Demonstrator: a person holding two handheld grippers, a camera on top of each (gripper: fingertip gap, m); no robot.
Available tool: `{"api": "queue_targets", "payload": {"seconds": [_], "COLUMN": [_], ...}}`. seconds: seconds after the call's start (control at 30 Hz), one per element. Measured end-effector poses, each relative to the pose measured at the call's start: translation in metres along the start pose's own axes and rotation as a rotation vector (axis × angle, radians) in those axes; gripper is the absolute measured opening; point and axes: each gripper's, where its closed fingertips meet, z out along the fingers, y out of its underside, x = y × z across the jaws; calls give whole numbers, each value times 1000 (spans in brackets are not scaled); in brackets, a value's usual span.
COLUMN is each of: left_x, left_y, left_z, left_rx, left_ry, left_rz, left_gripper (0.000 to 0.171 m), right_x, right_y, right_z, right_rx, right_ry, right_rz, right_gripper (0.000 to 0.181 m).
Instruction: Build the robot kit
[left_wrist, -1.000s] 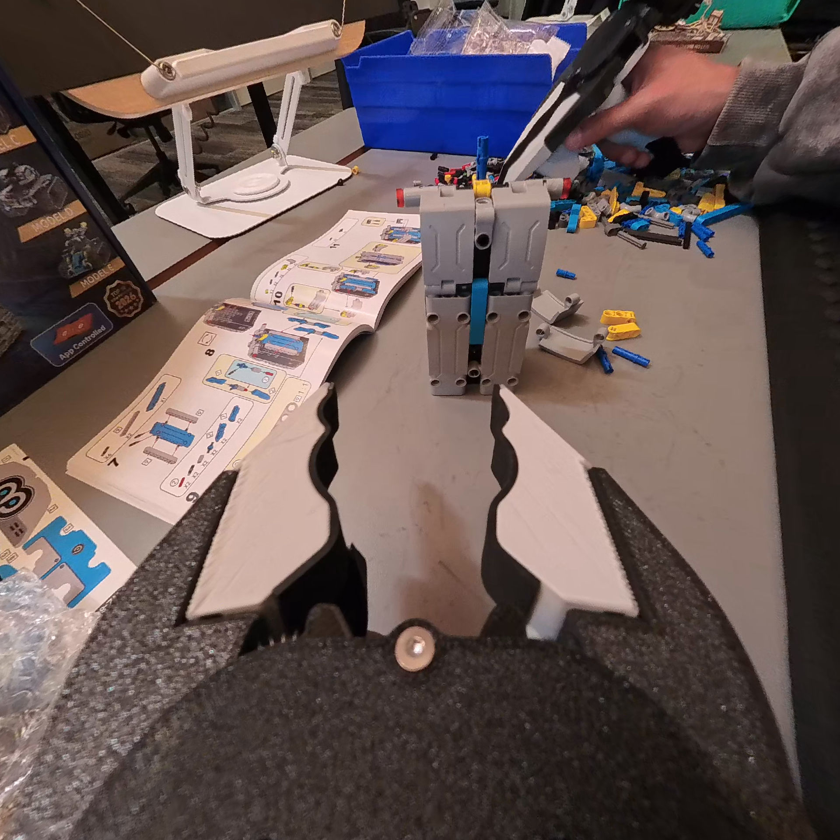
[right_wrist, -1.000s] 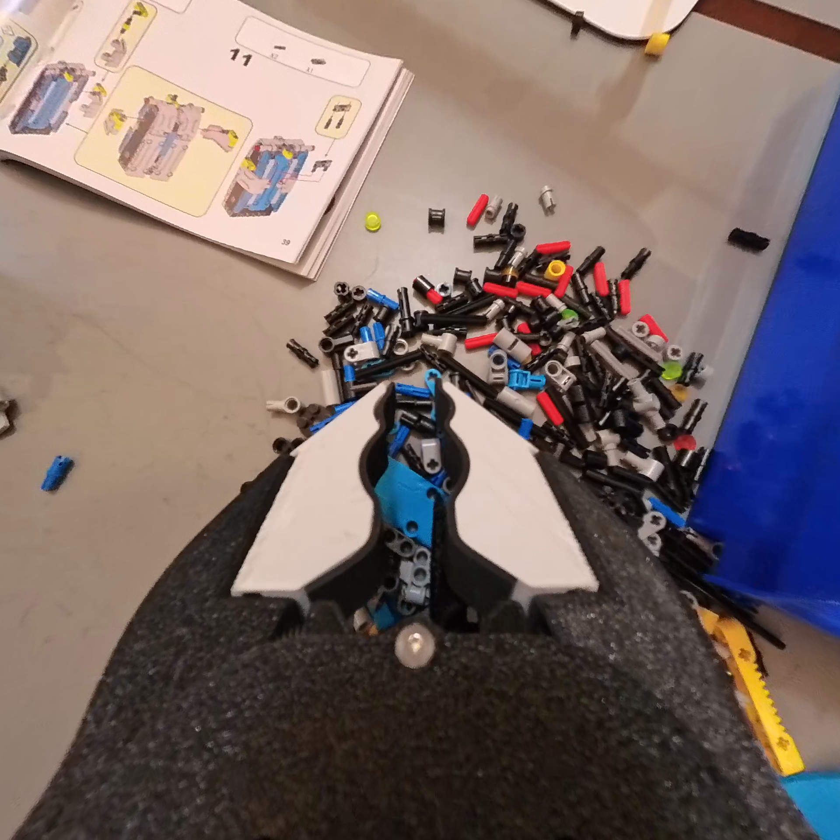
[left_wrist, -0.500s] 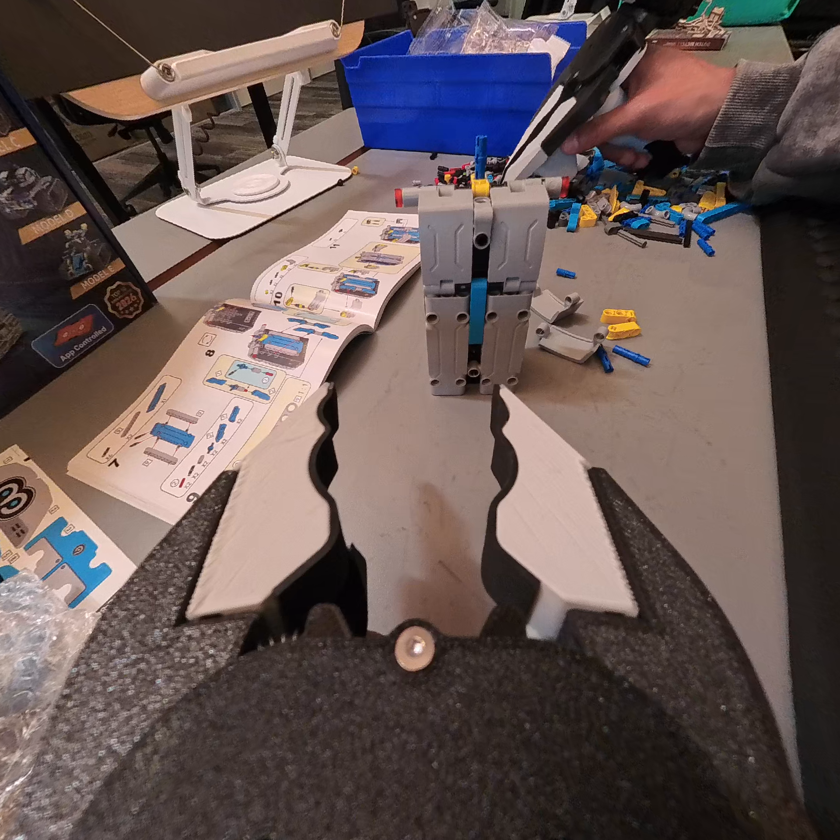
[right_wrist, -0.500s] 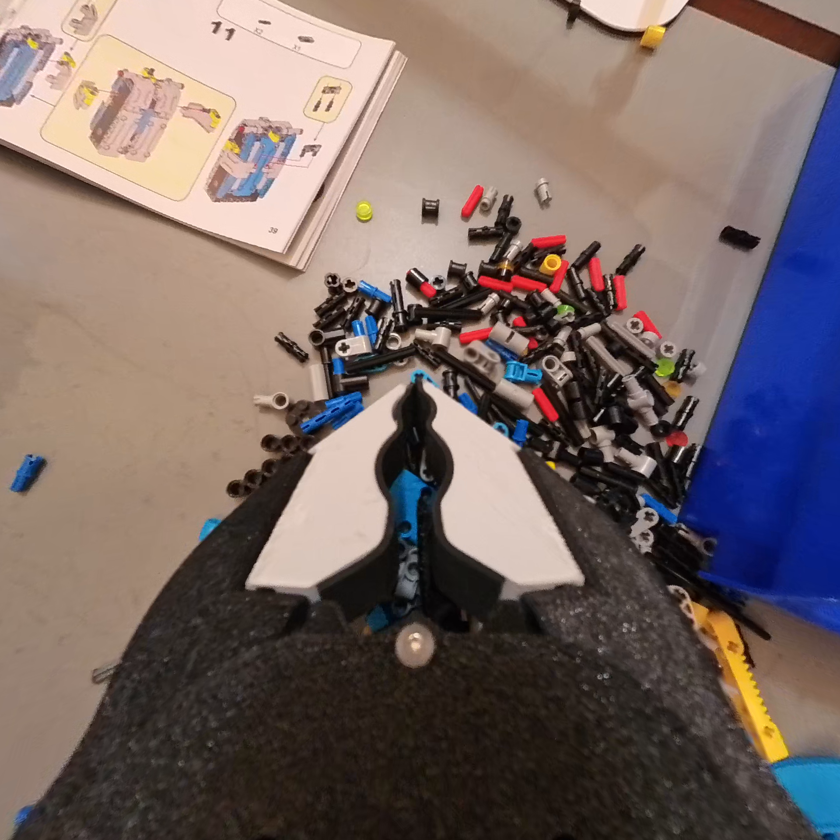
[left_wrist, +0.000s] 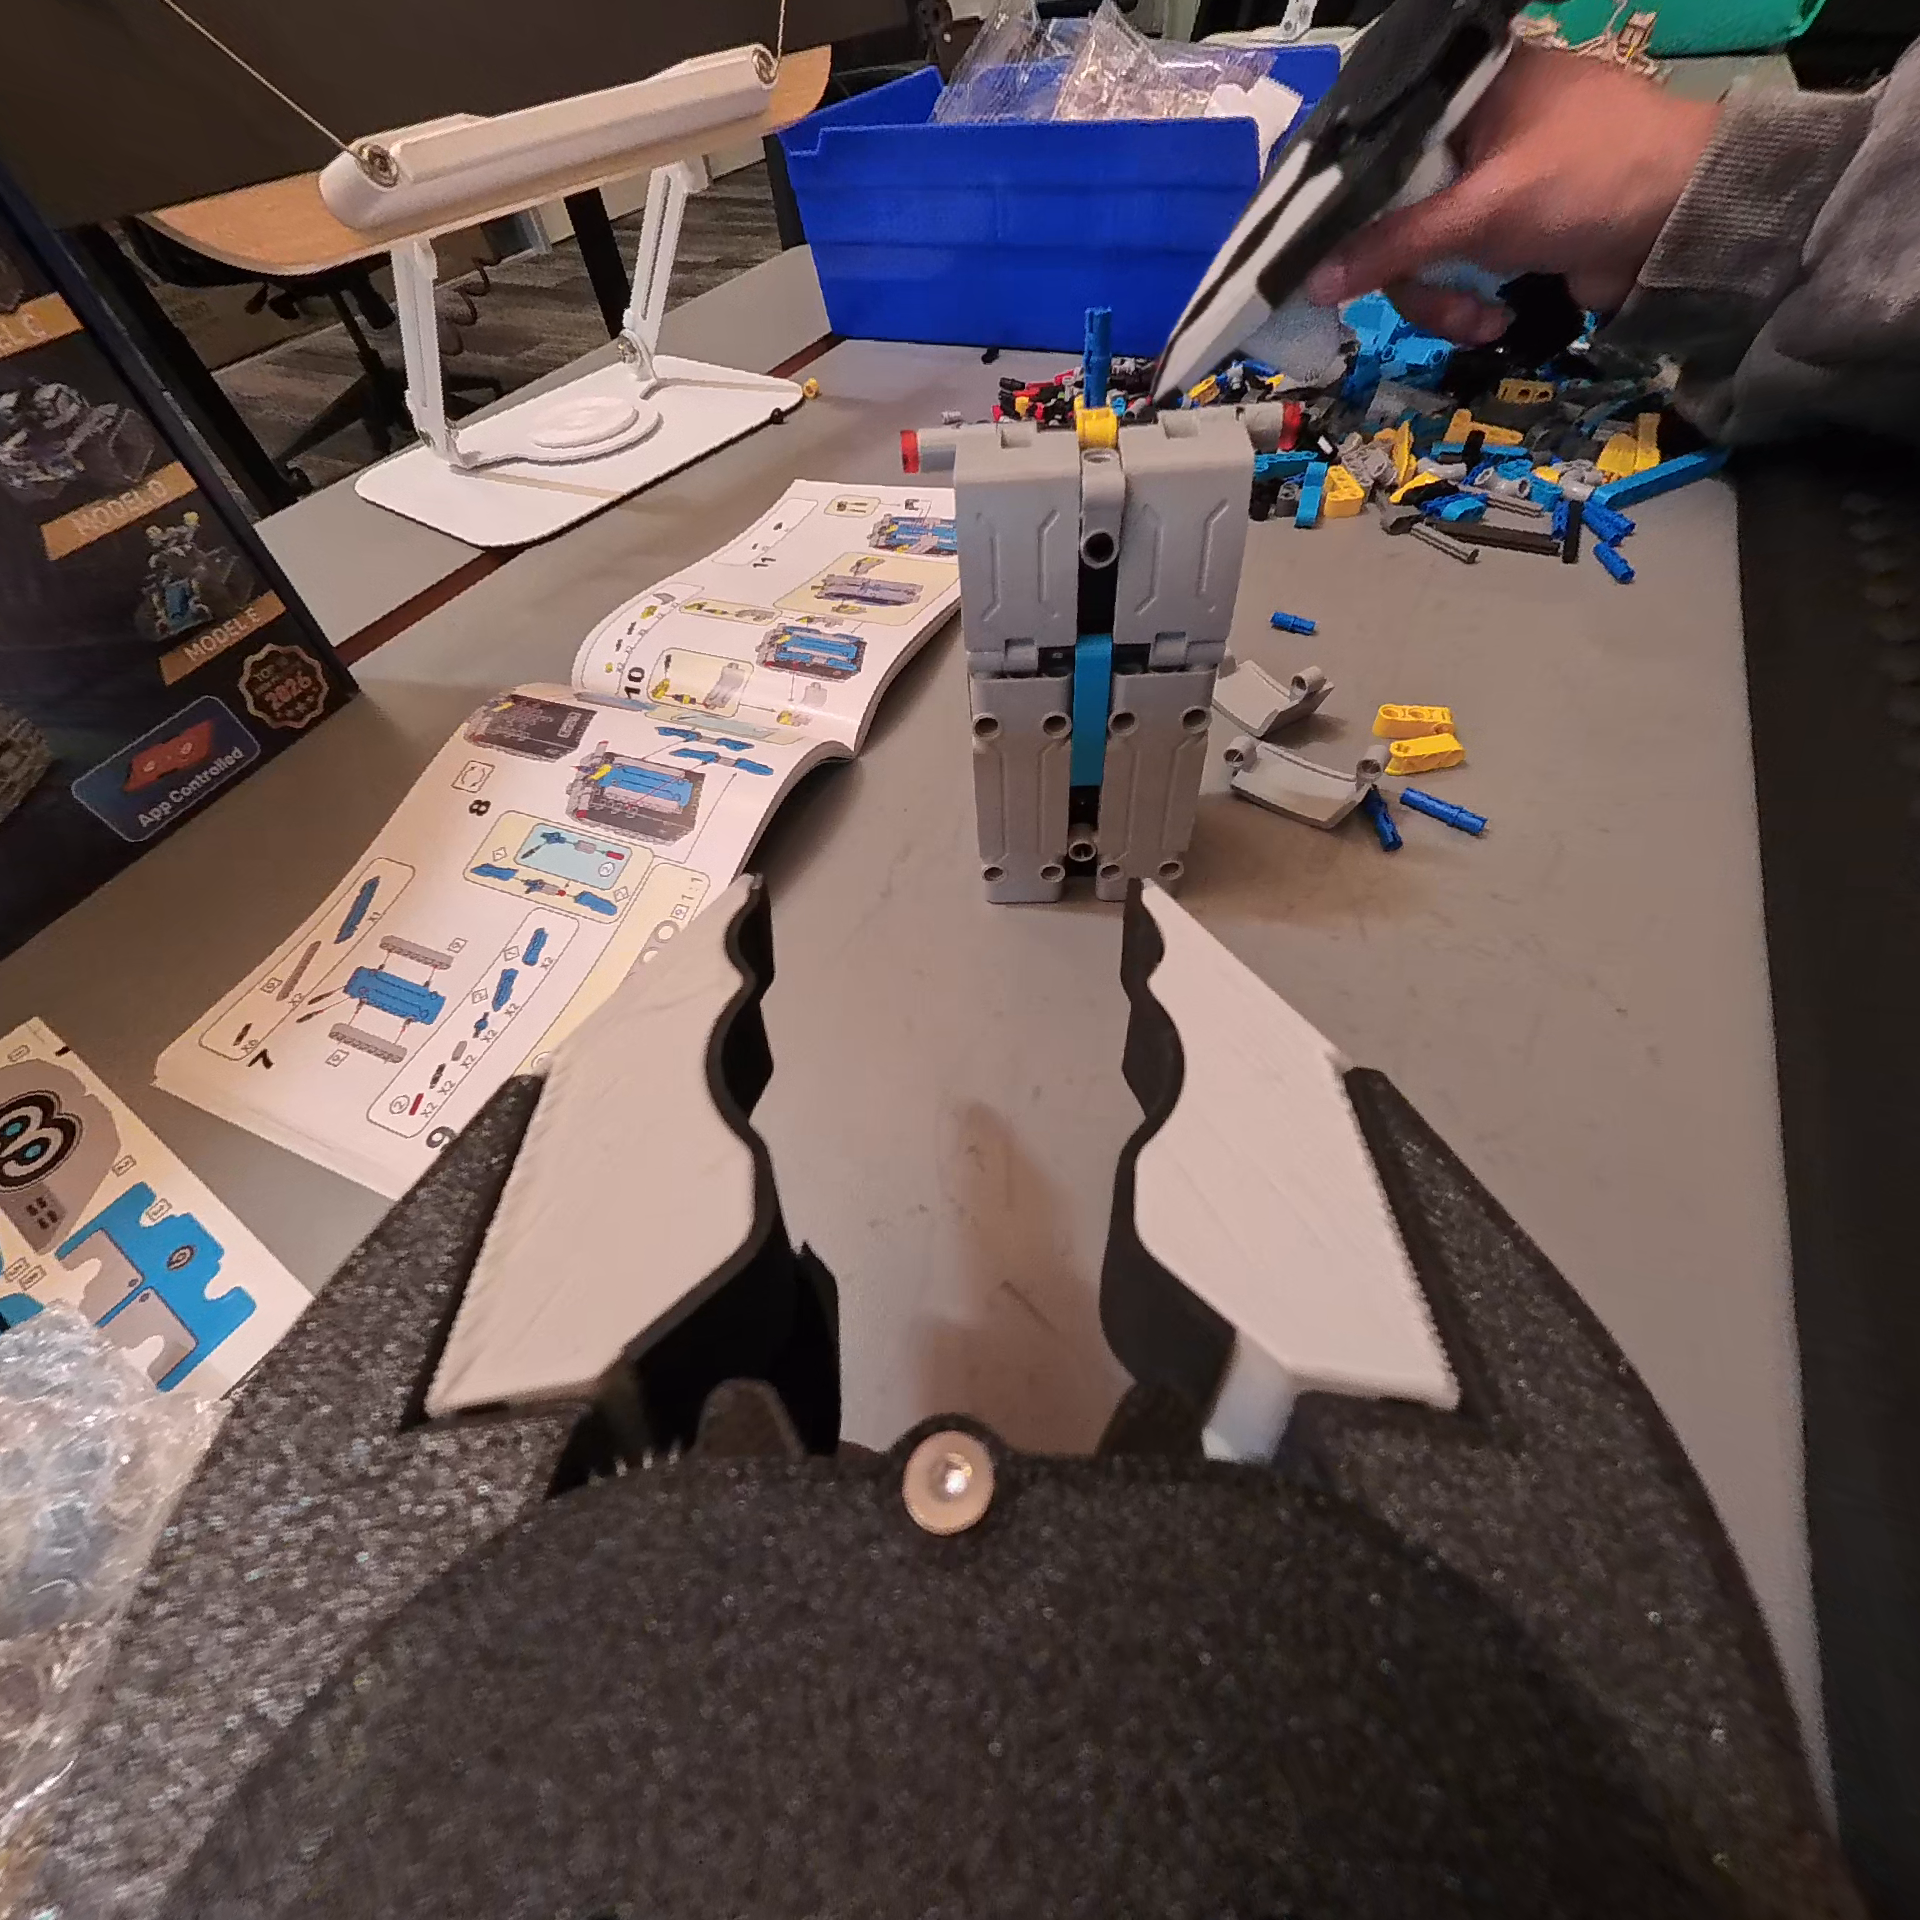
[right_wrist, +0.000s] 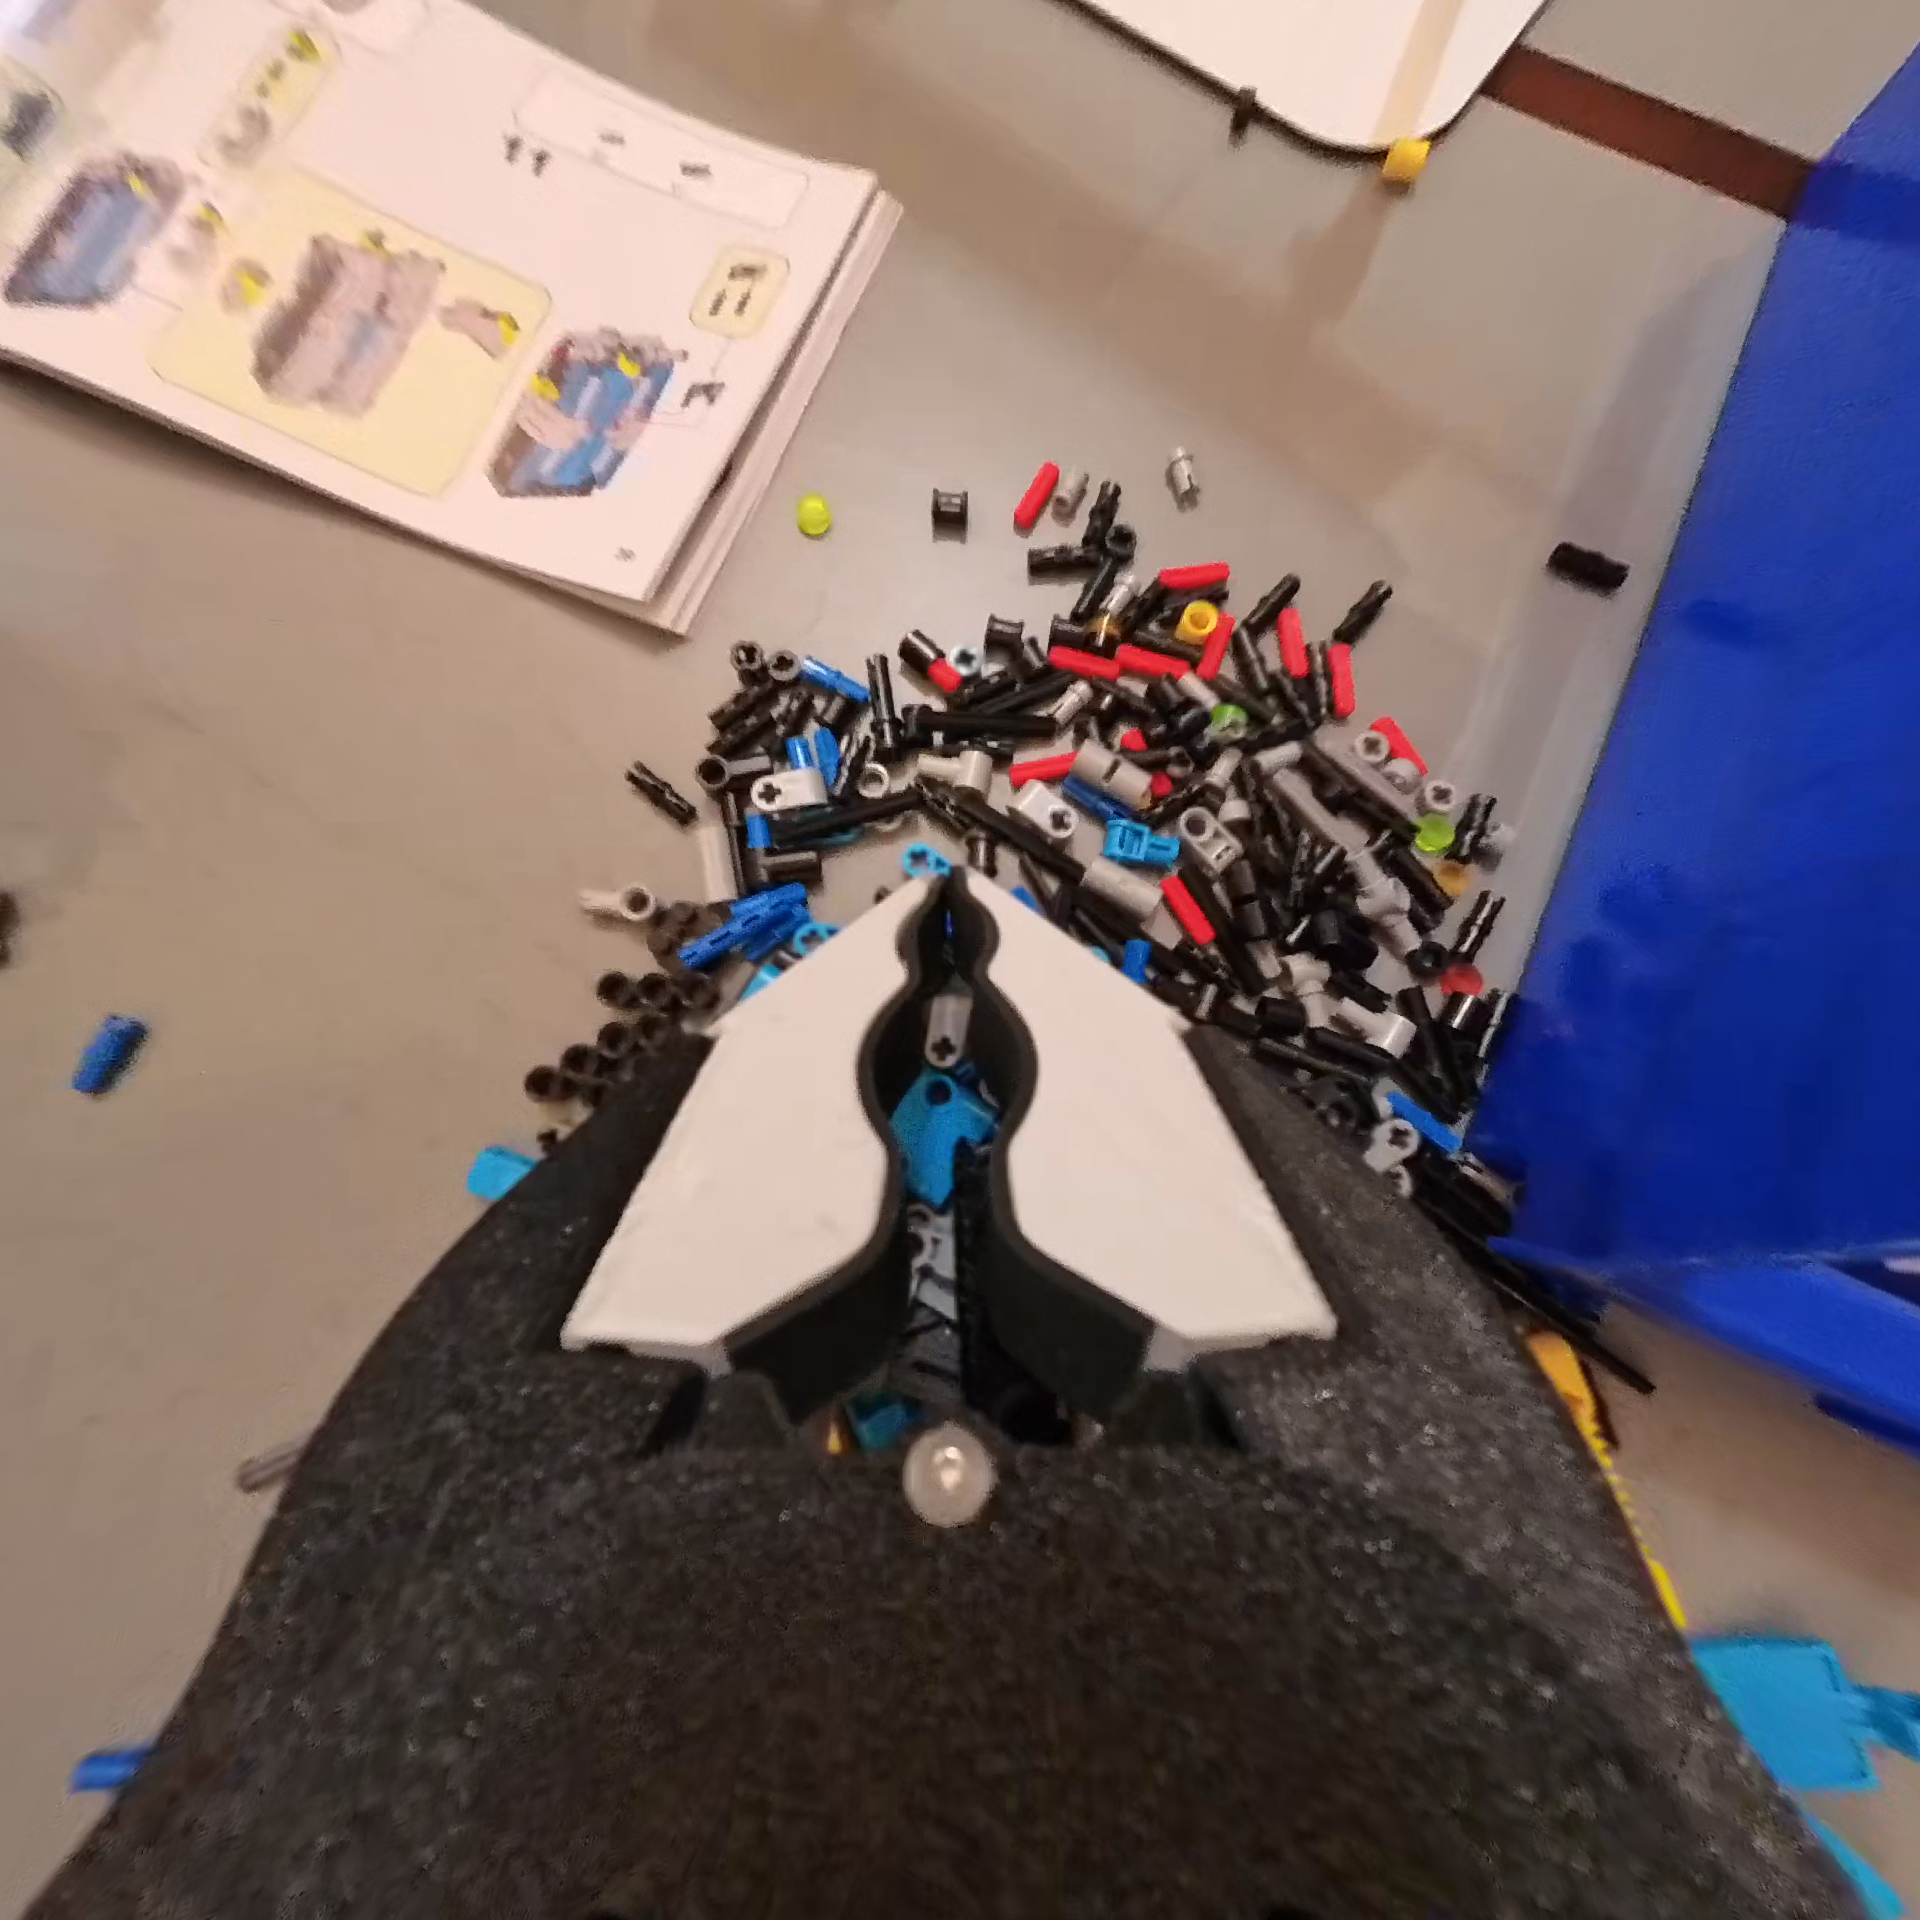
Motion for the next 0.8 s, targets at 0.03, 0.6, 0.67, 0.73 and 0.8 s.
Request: {"api": "queue_targets", "payload": {"seconds": [0.03,0.6,0.67,0.73,0.8], "left_x": [0,0,0,0,0], "left_y": [0,0,0,0,0], "left_z": [0,0,0,0,0], "left_rx": [0,1,2,1,1], "left_ry": [0,1,1,1,0], "left_rz": [0,-4,-6,-6,-4], "left_gripper": [67,67,67,67,67], "right_x": [1,0,1,-5,-24], "right_y": [3,15,12,1,-16], "right_z": [3,11,9,1,-11], "right_rx": [-21,-62,-47,-1,52], "right_ry": [30,-22,-7,-24,-87], "right_rz": [-27,51,39,39,10], "right_gripper": [5,5,4,4,5]}}
